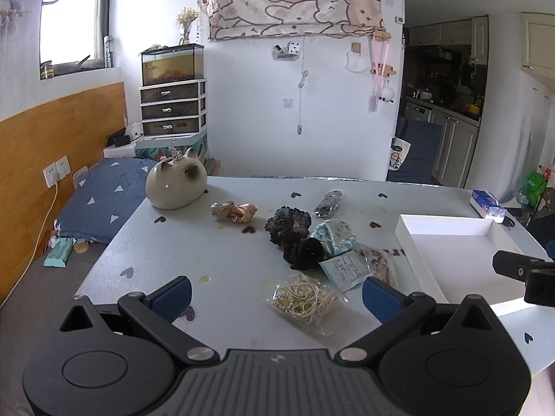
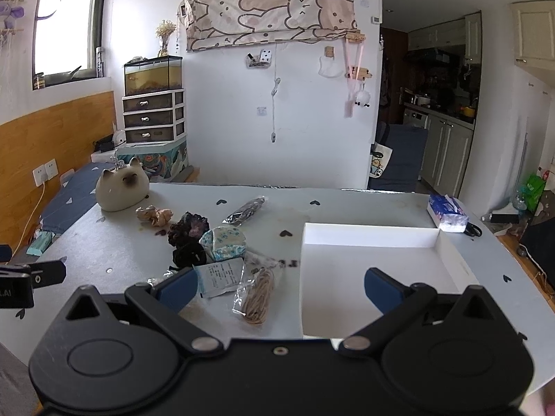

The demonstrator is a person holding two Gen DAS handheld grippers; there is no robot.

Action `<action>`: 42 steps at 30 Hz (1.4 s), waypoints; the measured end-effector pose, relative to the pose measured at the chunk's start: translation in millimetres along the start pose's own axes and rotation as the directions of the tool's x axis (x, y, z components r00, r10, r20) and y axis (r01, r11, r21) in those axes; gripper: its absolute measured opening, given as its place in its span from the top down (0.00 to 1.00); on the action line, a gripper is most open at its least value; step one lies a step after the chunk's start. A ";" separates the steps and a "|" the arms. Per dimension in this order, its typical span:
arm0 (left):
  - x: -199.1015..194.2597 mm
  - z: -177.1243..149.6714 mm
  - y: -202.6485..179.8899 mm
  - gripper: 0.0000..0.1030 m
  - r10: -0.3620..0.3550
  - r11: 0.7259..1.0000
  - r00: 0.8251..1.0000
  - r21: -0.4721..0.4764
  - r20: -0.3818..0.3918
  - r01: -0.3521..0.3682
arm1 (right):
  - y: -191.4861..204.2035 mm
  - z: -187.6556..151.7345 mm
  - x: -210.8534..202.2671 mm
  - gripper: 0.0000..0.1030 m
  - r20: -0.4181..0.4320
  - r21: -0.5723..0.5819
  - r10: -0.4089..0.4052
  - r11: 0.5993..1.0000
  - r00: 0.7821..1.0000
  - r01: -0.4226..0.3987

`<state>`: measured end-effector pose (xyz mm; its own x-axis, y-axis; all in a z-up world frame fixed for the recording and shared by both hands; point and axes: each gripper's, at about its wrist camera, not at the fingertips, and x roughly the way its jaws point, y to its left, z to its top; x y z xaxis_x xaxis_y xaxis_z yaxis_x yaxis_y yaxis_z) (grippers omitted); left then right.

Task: Organize soft objects
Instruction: 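Grasp the bagged beaded cords with the left tool while the right grasps the floral pouch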

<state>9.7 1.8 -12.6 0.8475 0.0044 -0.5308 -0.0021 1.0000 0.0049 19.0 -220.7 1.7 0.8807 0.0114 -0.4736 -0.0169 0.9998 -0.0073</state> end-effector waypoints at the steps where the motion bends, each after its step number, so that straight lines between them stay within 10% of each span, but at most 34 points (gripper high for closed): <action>1: 2.0 0.5 -0.3 0.00 0.001 1.000 1.000 -0.005 -0.002 -0.001 | -0.4 1.7 2.1 0.00 0.000 -0.004 0.001 1.000 1.000 -0.001; 25: 123.7 63.2 -13.9 0.00 0.069 0.988 0.985 -0.128 -0.159 -0.090 | -32.3 111.9 153.0 0.00 0.012 -0.078 0.115 0.991 0.993 -0.113; 42: 233.0 32.2 -30.7 0.00 0.065 0.958 0.869 -0.214 -0.490 -0.192 | -13.3 111.7 289.6 0.02 -0.254 -0.014 0.314 0.944 0.915 -0.328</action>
<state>224.3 -27.9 -109.1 0.4761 0.0702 -0.8766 -0.2789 0.9574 -0.0748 327.1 -229.1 -37.0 0.6800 0.3209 -0.6593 -0.3120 0.9403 0.1360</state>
